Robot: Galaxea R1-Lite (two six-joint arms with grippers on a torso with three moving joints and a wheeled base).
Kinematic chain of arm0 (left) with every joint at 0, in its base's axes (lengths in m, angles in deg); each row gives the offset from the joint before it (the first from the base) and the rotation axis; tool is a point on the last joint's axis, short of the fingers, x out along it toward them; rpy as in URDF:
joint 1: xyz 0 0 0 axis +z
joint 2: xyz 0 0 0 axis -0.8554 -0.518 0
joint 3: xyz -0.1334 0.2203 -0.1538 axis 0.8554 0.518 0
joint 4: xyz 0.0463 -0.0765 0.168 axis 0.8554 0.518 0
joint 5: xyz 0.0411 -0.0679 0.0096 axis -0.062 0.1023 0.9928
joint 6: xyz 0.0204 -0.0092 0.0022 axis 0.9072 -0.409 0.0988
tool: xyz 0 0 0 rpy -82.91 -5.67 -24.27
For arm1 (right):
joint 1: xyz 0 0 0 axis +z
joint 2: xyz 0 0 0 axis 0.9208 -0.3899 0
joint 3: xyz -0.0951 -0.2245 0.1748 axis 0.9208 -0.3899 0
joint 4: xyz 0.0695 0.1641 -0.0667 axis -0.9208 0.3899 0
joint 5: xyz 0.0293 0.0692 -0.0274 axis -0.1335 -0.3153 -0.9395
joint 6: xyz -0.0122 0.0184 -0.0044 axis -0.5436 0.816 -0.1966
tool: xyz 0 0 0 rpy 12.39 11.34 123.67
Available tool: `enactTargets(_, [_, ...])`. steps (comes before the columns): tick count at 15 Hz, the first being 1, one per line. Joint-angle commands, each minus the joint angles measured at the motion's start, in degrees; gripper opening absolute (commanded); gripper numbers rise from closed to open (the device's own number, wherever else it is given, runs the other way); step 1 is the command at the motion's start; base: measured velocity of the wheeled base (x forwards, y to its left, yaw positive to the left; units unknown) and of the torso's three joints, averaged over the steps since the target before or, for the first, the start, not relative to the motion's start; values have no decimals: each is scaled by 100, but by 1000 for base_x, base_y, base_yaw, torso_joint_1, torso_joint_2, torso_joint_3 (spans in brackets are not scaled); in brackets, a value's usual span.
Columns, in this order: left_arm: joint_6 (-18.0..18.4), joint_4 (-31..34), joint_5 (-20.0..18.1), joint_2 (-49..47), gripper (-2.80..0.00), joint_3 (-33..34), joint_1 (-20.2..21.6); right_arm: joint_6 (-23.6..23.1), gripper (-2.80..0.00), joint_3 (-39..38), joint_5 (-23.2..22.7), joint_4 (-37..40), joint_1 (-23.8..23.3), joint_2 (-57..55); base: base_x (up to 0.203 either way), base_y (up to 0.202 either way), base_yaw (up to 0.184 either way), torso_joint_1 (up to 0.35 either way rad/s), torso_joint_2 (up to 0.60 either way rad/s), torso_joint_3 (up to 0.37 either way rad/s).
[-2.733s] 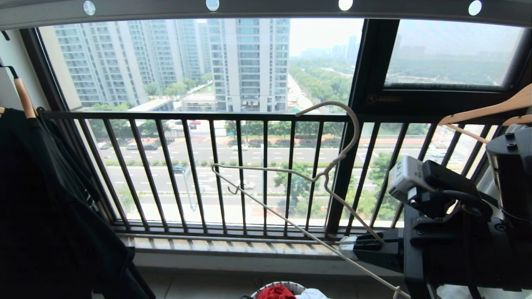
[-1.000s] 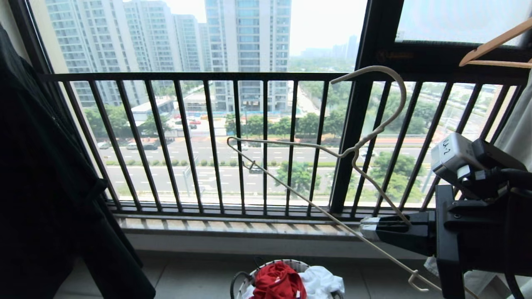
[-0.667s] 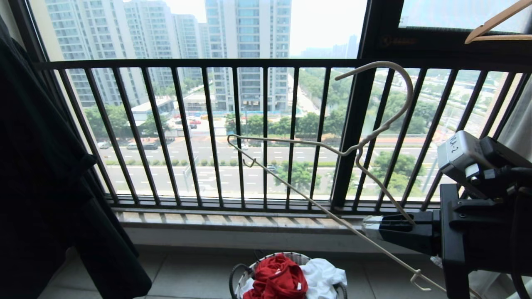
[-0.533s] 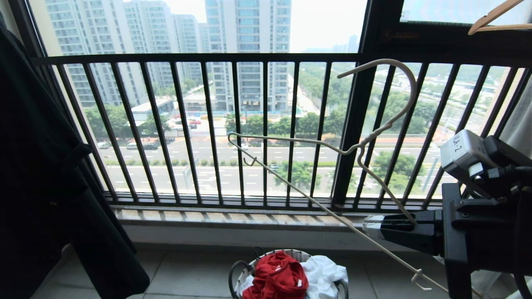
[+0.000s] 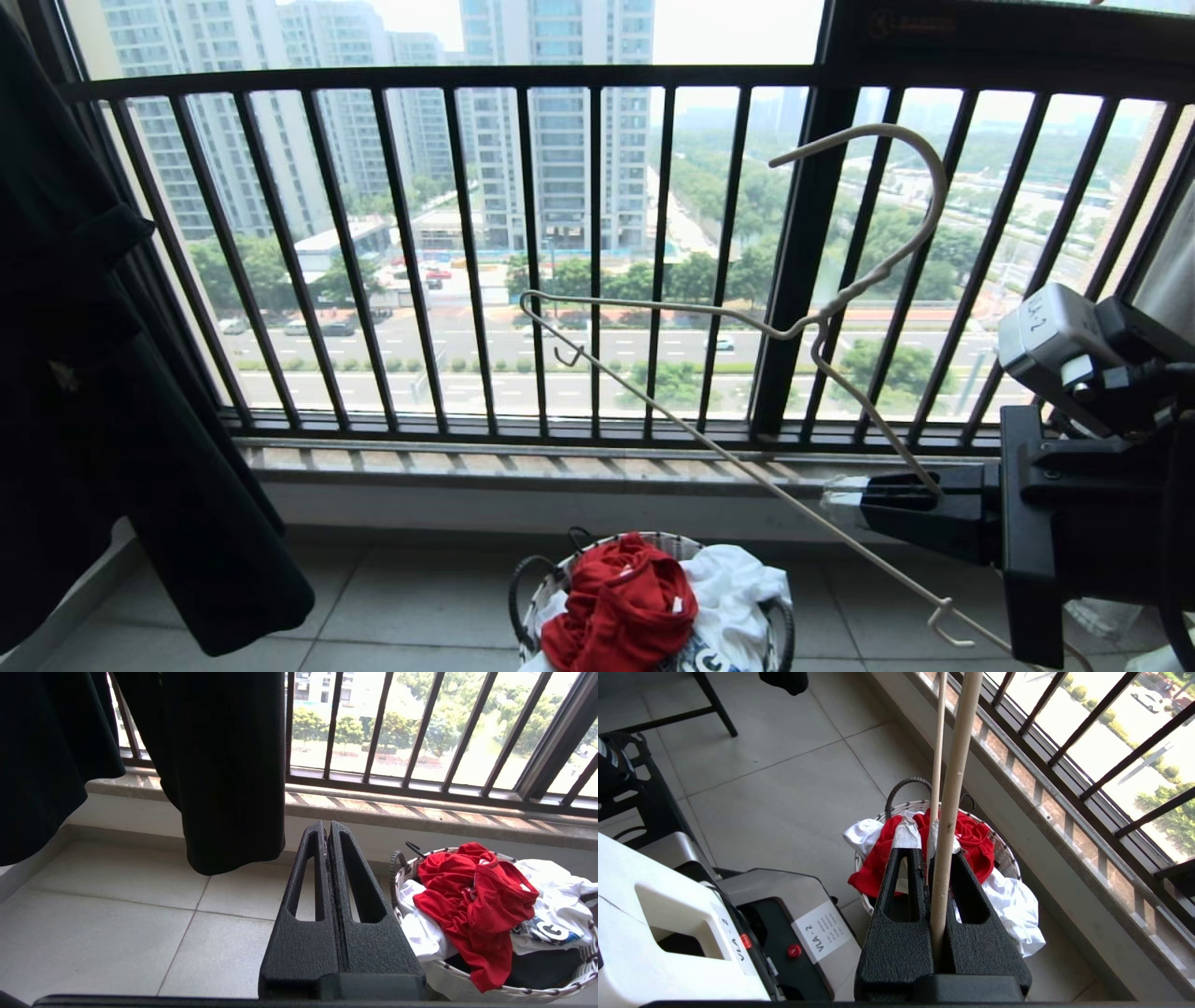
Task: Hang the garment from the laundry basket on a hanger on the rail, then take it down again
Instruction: Pick up clothes from the basket
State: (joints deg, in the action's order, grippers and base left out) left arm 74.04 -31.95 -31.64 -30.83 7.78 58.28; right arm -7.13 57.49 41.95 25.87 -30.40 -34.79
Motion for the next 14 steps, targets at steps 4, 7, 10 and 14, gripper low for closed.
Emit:
enactTargets(4, [-3, -6, 3, -9, -280, 0, 0, 0, -280, 19, -9, 2, -35, 55, 0, 0, 0, -70, 441, 368])
enactTargets(7, [-11, -6, 3, -9, -280, 0, 0, 19, -280, 42, -18, 2, -132, 38, 0, 0, 0, -13, 167, 129])
enactTargets(10, [-2, -1, 3, -4, -280, 0, 0, 45, -280, 51, -18, 2, -179, 20, 0, 0, 0, -5, 29, 27])
enactTargets(14, [-7, -2, 3, -9, -280, 0, 0, 54, -280, 43, -15, -99, -186, 101, 0, 0, 0, 0, 0, 0])
